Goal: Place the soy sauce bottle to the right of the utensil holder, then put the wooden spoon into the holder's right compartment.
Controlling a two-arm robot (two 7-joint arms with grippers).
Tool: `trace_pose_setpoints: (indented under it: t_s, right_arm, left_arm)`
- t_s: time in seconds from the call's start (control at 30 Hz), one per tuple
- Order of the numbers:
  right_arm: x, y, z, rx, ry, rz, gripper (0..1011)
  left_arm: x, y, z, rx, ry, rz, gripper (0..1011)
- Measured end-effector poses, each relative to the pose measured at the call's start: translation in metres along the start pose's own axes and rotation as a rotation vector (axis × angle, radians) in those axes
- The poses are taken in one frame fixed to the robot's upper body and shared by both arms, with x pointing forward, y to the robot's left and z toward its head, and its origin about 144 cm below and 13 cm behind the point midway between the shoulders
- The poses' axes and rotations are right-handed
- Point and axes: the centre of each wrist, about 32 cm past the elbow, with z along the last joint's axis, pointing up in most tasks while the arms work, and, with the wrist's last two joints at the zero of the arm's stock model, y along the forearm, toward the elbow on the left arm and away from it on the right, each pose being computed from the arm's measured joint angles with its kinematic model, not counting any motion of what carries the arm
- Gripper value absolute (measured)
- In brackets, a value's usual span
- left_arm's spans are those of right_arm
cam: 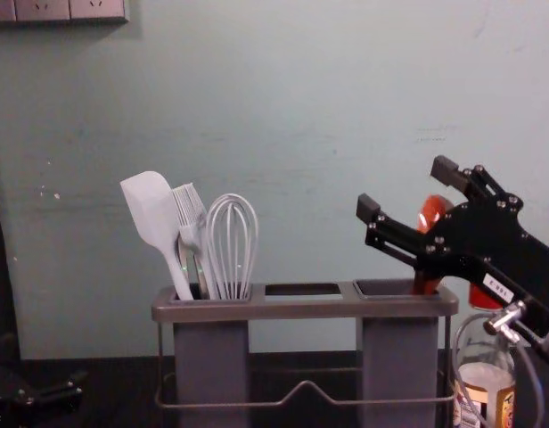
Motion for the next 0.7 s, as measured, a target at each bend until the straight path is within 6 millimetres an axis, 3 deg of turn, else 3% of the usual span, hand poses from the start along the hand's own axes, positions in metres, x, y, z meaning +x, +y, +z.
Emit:
trace_pose_setpoints:
  t_s: [0.5, 0.7]
  right_arm:
    - [0.004, 0.015, 0.038, 0.031, -0.052, -0.021, 1002]
    - [-0.001, 0.009, 0.050, 0.035, -0.077, -0.016, 1002]
  left_arm:
    - [0.000, 0.000, 0.000, 0.000, 0.000, 0.000, 1005]
    - [0.000, 0.000, 0.000, 0.000, 0.000, 0.000, 1005]
